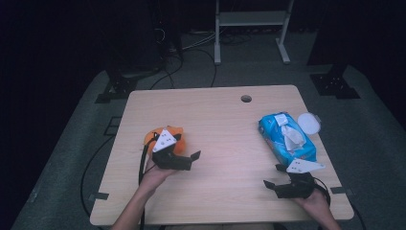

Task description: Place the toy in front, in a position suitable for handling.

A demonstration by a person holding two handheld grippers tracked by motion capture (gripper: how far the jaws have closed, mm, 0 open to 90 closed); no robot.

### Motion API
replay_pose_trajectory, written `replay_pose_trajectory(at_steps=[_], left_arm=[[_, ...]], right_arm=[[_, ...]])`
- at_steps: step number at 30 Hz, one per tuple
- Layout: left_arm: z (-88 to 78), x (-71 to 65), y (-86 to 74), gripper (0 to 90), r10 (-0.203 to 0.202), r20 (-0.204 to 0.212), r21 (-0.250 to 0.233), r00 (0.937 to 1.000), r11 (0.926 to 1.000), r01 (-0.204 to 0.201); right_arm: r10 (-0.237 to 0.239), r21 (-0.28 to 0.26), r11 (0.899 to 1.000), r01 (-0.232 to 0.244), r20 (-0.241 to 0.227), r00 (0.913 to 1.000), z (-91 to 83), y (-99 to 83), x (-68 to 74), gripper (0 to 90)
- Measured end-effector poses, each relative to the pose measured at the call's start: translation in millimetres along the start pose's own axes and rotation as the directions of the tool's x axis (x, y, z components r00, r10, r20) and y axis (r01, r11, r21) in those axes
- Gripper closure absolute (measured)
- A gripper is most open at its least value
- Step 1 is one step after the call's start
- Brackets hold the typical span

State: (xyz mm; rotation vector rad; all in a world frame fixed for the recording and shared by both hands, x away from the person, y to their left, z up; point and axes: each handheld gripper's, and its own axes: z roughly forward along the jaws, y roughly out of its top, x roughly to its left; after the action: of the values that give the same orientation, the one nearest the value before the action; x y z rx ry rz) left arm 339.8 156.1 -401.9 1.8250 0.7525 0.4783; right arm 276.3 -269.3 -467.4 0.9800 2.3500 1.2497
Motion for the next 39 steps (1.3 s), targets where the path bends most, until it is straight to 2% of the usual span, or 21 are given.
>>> replay_pose_trajectory(at_steps=[1, 2, 4, 5, 6, 7, 8, 9, 12, 14, 15, 18, 19, 21, 25, 27, 31, 33, 36, 39], left_arm=[[-4.7, 10.6, 4.8, 1.9, 0.002, -0.022, -0.005, 0.9998, 1.0, -0.002], [-4.7, 10.6, 4.8, 1.9, 0.002, -0.022, -0.005, 0.9998, 1.0, -0.002], [-9.4, 21.0, 8.1, 2.0, 0.001, -0.052, -0.004, 0.9987, 1.0, -0.001], [-14.0, 31.9, 9.7, 1.9, -0.015, -0.068, -0.008, 0.9976, 0.9999, 0.014], [-14.0, 31.9, 9.7, 1.9, -0.015, -0.068, -0.008, 0.9976, 0.9999, 0.014], [-17.3, 43.0, 8.9, 1.9, -0.038, -0.091, -0.015, 0.9952, 0.9992, 0.036], [-17.3, 43.0, 8.9, 1.9, -0.038, -0.091, -0.015, 0.9952, 0.9992, 0.036], [-19.7, 52.5, 6.7, 1.9, -0.053, -0.118, -0.012, 0.9915, 0.9986, 0.052], [-21.3, 58.8, 4.2, 1.9, -0.064, -0.123, -0.012, 0.9903, 0.998, 0.063], [-21.7, 67.3, 1.0, 2.0, -0.075, -0.128, 0.0, 0.989, 0.9971, 0.076], [-21.2, 74.6, -2.3, 1.9, -0.07, -0.154, 0.021, 0.9856, 0.997, 0.074], [-20.3, 81.0, -6.1, 2.0, -0.078, -0.171, 0.042, 0.9822, 0.9954, 0.086], [-17.6, 86.5, -12.3, 2.0, -0.085, -0.182, 0.075, 0.9795, 0.9922, 0.1], [-16.0, 87.9, -15.2, 2.0, -0.085, -0.177, 0.093, 0.9806, 0.9903, 0.103], [-9.7, 88.7, -26.6, 2.0, -0.043, -0.169, 0.168, 0.9847, 0.9832, 0.071], [-9.2, 88.4, -27.3, 2.0, -0.037, -0.17, 0.169, 0.9847, 0.9833, 0.067], [-6.1, 87.0, -30.2, 1.3, -0.017, -0.145, 0.201, 0.9893, 0.9785, 0.047], [-6.0, 86.2, -31.9, 0.9, -0.002, -0.129, 0.207, 0.9916, 0.978, 0.029], [-6.8, 85.9, -34.4, 1.3, 0.0, -0.118, 0.201, 0.993, 0.9793, 0.024], [-9.7, 85.9, -35.9, 8.2, 0.005, -0.123, 0.195, 0.9923, 0.9805, 0.02]], right_arm=[[-0.001, -0.001, 1.0, 0.001, 0.001, 1.0, 0.2, 0.2, 0.3, 19.7], [-0.001, -0.001, 1.0, 0.001, 0.001, 1.0, 0.2, 0.2, 0.3, 19.7], [-0.003, 0.001, 1.0, 0.003, 0.001, 1.0, 0.6, 0.3, 1.0, 19.6], [-0.004, 0.004, 1.0, 0.004, 0.0, 1.0, 1.1, 0.5, 1.5, 19.5], [-0.004, 0.004, 1.0, 0.004, 0.0, 1.0, 1.1, 0.5, 1.5, 19.5], [-0.008, 0.003, 1.0, 0.008, -0.004, 1.0, 1.4, 0.7, 1.8, 19.6], [-0.008, 0.003, 1.0, 0.008, -0.004, 1.0, 1.4, 0.7, 1.8, 19.6], [-0.01, 0.001, 1.0, 0.01, -0.004, 0.9999, 1.2, 1.2, 3.1, 19.6], [-0.018, -0.003, 1.0, 0.018, -0.005, 0.9998, 1.0, 1.9, 4.4, 19.6], [-0.024, 0.0, 1.0, 0.024, -0.004, 0.9997, 1.2, 2.2, 6.1, 19.6], [-0.033, 0.004, 0.999, 0.033, -0.006, 0.9995, 1.9, 1.9, 6.1, 19.6], [-0.033, 0.008, 0.999, 0.033, -0.006, 0.9994, 2.1, 1.7, 6.2, 19.6], [-0.033, 0.005, 0.999, 0.033, -0.006, 0.9994, 1.5, 1.8, 6.3, 19.6], [-0.033, 0.005, 0.999, 0.033, -0.007, 0.9994, 1.5, 1.8, 6.4, 19.6], [-0.036, 0.018, 0.999, 0.036, -0.013, 0.9993, 3.7, 1.8, 8.0, 19.6], [-0.042, 0.019, 0.999, 0.042, -0.014, 0.999, 3.7, 2.0, 9.1, 19.6], [-0.047, 0.022, 0.999, 0.047, -0.018, 0.9987, 4.8, 2.2, 10.2, 19.6], [-0.049, 0.023, 0.998, 0.05, -0.019, 0.9986, 4.9, 2.2, 10.3, 19.6], [-0.051, 0.022, 0.998, 0.051, -0.019, 0.9985, 4.3, 2.6, 11.4, 19.6], [-0.049, 0.02, 0.999, 0.049, -0.024, 0.9985, 4.1, 2.7, 12.1, 19.9]])
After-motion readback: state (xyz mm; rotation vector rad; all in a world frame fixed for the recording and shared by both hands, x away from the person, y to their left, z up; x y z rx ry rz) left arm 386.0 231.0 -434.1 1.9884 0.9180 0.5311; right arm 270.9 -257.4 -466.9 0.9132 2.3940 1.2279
